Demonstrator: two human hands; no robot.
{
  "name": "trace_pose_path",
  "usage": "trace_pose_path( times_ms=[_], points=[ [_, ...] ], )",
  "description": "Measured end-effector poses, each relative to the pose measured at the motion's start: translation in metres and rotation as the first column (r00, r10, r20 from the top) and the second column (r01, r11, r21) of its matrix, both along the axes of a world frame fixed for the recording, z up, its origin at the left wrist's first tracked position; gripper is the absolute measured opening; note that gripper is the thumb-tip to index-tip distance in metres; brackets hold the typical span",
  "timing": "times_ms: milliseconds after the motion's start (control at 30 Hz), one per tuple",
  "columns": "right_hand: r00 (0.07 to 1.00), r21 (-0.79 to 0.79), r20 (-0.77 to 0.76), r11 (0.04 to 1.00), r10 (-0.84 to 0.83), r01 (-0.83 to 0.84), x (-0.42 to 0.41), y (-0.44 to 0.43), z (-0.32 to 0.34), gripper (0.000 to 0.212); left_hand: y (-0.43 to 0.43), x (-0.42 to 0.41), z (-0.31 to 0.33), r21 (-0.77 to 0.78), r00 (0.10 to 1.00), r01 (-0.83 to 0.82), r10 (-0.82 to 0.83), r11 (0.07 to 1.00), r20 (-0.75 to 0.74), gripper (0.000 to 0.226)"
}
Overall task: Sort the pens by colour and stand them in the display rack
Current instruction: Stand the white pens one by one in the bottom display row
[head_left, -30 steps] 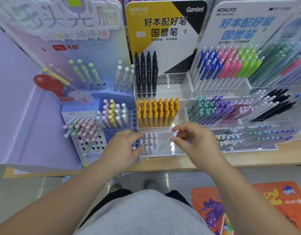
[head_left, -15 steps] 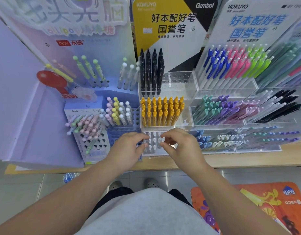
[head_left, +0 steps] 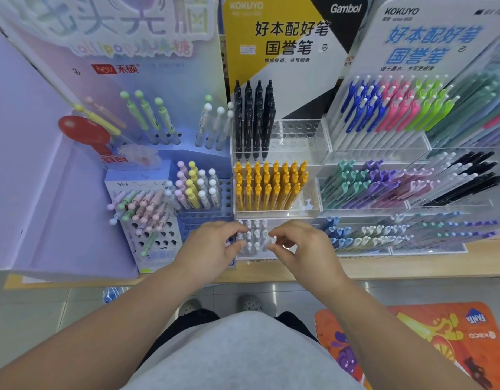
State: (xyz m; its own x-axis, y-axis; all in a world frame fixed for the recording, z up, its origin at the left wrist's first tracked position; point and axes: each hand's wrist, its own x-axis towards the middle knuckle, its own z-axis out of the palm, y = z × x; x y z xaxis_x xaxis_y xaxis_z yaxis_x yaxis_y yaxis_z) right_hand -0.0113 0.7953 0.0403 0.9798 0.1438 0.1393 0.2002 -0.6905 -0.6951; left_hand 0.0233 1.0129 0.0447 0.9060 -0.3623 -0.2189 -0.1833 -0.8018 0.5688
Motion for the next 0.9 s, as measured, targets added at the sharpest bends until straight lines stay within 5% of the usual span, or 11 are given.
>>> trace_pose_path(
  times_ms=[633, 900],
  points=[
    [0.997, -0.079, -0.074, 0.996, 0.026, -0.032, 0.002, 0.013, -0.031, 0.019, -0.002, 0.004, -0.001, -0.016, 0.999, 0.002, -0.002, 1.000, -0.034, 0.031],
    [0.970, -0.065, -0.121, 0.976, -0.213, 0.206, -0.020, 0.022, -0.017, 0.030, 0.015, 0.006, 0.009, -0.049, 0.999, 0.025, -0.024, 0.998, 0.025, 0.029]
  ],
)
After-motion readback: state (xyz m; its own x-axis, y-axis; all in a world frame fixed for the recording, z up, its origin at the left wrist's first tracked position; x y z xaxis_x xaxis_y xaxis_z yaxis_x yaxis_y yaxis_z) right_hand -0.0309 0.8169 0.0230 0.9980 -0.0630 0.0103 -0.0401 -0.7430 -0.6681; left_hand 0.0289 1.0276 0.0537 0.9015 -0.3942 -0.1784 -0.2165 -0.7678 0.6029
